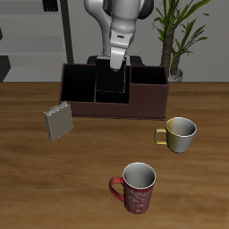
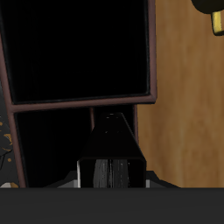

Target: Place the black book into the back desk caddy's front compartment

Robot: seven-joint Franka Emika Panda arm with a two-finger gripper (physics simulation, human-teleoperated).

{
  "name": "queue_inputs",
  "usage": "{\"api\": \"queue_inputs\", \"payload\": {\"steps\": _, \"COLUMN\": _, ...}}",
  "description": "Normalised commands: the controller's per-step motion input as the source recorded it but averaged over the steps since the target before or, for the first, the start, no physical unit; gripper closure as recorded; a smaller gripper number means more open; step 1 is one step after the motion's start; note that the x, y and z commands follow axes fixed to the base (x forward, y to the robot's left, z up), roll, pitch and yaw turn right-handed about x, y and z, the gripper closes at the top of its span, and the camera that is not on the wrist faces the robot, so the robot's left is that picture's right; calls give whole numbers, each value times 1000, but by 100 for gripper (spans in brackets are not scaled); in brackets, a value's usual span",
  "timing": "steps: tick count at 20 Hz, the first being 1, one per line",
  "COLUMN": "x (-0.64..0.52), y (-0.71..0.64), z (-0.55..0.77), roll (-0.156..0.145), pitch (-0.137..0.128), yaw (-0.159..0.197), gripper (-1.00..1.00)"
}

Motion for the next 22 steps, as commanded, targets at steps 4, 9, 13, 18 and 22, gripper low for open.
{"api": "queue_inputs", "payload": {"steps": 4, "x": 4, "y": -40, "z": -21, "roll": -4, "pitch": 3, "yaw": -9, "gripper": 100}}
{"api": "queue_inputs", "payload": {"steps": 9, "x": 37, "y": -86, "z": -64, "roll": -13, "pitch": 2, "yaw": -13, "gripper": 100}}
{"api": "queue_inputs", "payload": {"steps": 13, "x": 25, "y": -54, "z": -119, "roll": -6, "pitch": 19, "yaw": -12, "gripper": 100}}
{"api": "queue_inputs", "payload": {"steps": 18, "x": 46, "y": -42, "z": -95, "roll": -3, "pitch": 15, "yaw": -9, "gripper": 100}}
{"api": "queue_inputs", "payload": {"steps": 22, "x": 44, "y": 8, "z": -78, "roll": 9, "pitch": 10, "yaw": -5, "gripper": 100}}
